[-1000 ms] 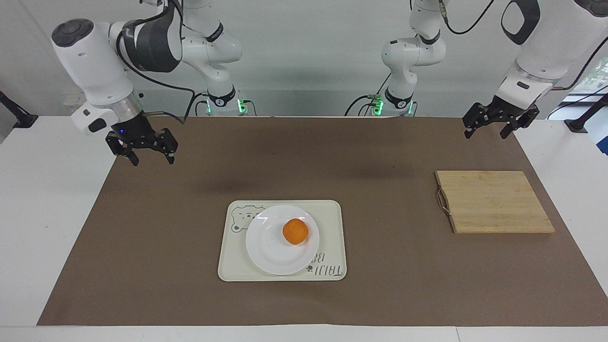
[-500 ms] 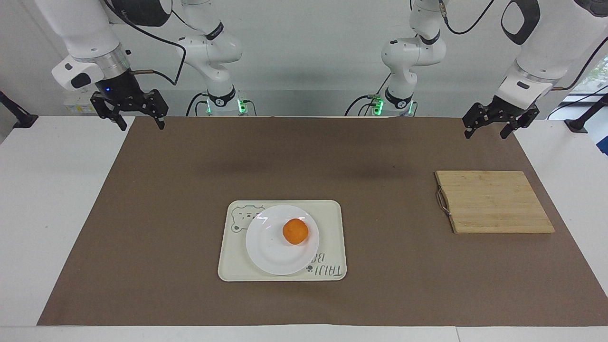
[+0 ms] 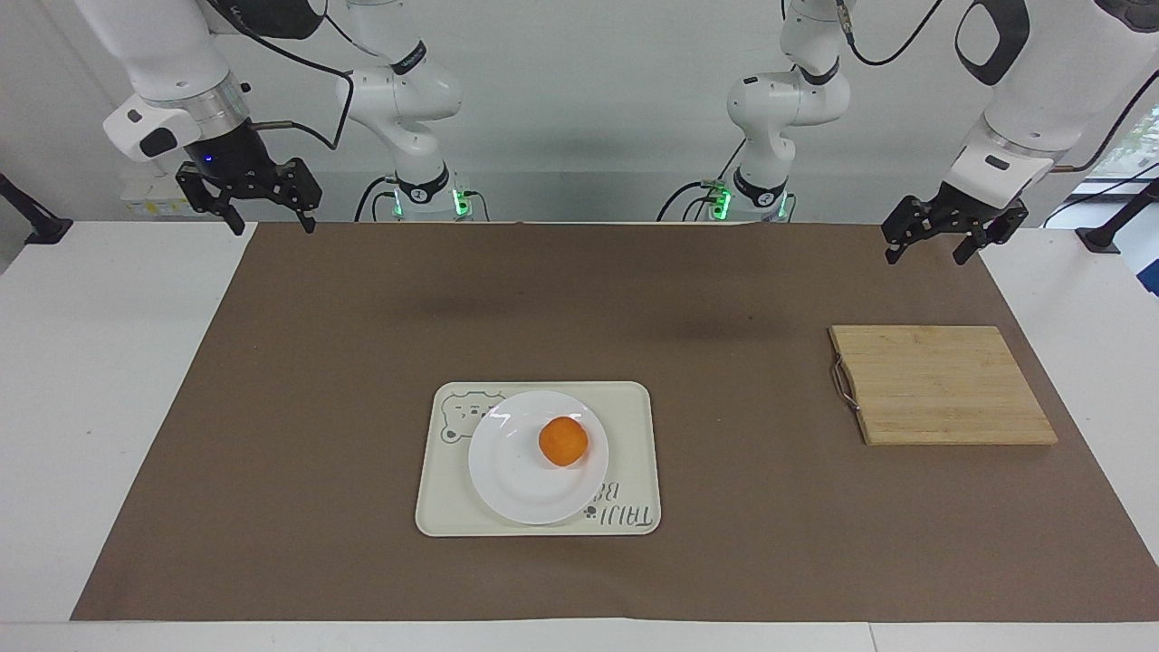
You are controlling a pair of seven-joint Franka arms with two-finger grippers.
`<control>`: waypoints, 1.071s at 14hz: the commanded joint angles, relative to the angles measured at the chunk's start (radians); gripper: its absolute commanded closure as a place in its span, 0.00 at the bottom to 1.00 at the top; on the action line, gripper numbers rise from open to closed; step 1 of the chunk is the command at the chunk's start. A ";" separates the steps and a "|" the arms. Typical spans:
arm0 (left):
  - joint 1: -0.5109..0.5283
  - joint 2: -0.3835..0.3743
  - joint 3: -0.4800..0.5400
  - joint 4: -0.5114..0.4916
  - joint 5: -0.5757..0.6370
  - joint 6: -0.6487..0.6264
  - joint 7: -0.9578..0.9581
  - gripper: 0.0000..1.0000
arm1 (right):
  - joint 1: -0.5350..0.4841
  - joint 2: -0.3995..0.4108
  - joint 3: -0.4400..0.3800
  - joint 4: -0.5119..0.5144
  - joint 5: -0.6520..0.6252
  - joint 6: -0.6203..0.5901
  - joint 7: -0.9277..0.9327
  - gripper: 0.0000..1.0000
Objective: Place orange and plate with both arms
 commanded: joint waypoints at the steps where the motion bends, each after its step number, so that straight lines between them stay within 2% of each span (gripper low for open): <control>1: 0.005 -0.004 -0.004 0.001 0.013 -0.010 -0.009 0.00 | -0.010 -0.024 0.011 -0.025 -0.013 -0.004 0.021 0.00; 3: 0.005 -0.004 -0.004 0.001 0.013 -0.010 -0.009 0.00 | -0.007 -0.026 0.012 0.017 -0.025 -0.028 0.025 0.00; 15: 0.005 -0.004 -0.004 0.001 0.013 -0.010 -0.009 0.00 | 0.001 -0.024 0.023 0.017 -0.030 -0.016 0.018 0.00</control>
